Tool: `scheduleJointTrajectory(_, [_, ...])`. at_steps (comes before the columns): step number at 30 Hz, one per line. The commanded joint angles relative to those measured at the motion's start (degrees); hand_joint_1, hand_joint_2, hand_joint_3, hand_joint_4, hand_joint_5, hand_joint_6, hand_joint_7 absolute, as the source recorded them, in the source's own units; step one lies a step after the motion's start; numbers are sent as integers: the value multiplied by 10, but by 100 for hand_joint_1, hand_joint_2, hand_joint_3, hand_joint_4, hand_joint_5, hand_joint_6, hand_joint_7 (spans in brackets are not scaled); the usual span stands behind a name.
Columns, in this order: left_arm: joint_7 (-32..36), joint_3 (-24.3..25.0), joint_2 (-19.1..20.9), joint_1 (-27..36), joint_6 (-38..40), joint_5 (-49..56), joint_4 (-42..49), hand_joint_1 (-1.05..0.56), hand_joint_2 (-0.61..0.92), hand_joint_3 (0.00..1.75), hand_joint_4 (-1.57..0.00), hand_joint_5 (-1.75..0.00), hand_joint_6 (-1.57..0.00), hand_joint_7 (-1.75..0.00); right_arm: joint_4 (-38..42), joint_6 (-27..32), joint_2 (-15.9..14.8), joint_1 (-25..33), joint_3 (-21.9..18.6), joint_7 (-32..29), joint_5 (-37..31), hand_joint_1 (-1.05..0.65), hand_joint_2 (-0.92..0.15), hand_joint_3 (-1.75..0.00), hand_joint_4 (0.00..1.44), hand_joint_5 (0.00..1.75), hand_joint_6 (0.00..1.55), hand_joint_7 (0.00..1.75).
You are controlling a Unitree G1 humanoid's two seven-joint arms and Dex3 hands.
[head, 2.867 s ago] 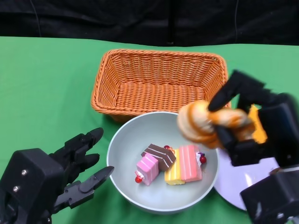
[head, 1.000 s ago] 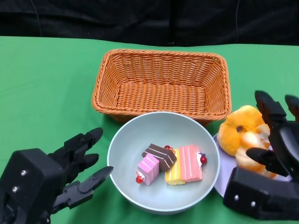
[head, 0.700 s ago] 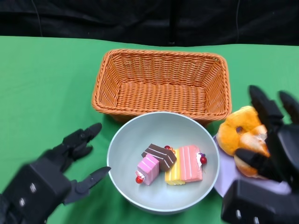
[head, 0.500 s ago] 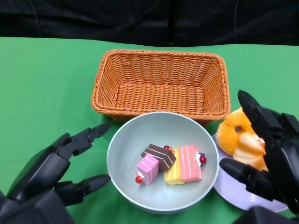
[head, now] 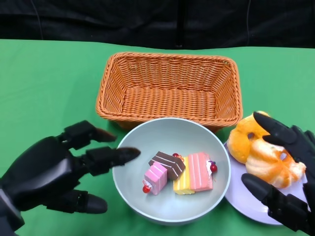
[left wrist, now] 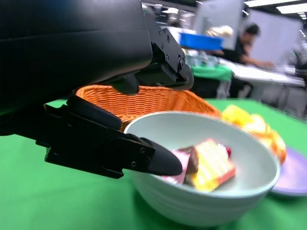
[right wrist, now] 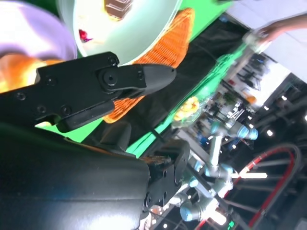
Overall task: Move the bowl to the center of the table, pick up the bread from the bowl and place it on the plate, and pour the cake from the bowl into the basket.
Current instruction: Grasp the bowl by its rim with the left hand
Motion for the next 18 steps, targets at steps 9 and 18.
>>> scheduleJointTrajectory(9, [186, -100, 17, -110, -34, 255, 91, -36, 72, 0, -48, -72, -77, -10, 27, -127, 40, 33, 6, 18, 133, -12, -46, -118, 54, 149, 50, 127])
scheduleJointTrajectory(18, [410, -245, 29, -212, 19, 423, 196, -44, 77, 0, -41, -96, -87, -5, 34, -164, 58, 44, 1, 17, 121, -12, -52, -110, 57, 161, 52, 134])
